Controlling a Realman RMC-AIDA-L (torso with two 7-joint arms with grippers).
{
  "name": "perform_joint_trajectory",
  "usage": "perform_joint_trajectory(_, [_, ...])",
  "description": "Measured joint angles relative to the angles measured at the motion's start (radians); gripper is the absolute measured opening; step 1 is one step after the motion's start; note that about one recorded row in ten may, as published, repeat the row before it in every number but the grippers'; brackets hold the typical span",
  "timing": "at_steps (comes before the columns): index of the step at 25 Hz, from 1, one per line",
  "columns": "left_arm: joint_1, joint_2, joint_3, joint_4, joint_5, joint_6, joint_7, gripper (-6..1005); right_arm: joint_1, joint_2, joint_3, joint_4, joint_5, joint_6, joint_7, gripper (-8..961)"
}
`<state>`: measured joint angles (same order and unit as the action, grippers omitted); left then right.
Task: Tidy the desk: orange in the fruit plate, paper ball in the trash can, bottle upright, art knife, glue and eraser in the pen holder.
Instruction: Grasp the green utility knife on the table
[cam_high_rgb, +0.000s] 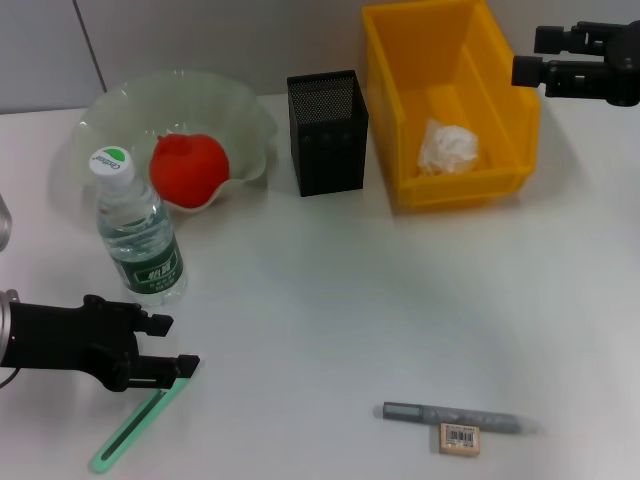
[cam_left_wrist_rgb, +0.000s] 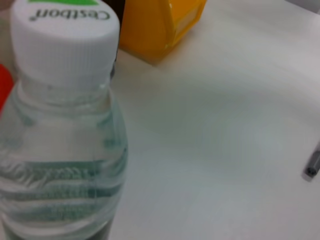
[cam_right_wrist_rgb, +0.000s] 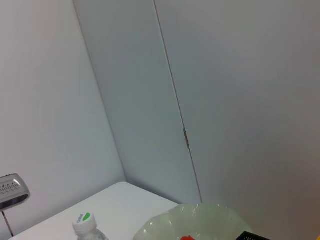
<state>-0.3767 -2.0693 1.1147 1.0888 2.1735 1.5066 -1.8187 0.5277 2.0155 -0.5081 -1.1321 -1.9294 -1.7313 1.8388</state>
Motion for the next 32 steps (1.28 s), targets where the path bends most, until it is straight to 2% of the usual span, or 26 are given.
perform_joint_trajectory(15, [-0.01,0.0,0.001,-0.005,0.006,-0.024,-0.001,666,0.0,0.0,-0.001,-0.004,0.0,0.001,0.002,756])
perform_joint_trajectory(32, [0.012,0.001,0.028,-0.003,0.055,-0.037,-0.005,666,0.021,0.0,-0.013,-0.004,-0.001,-0.002,0.008,756])
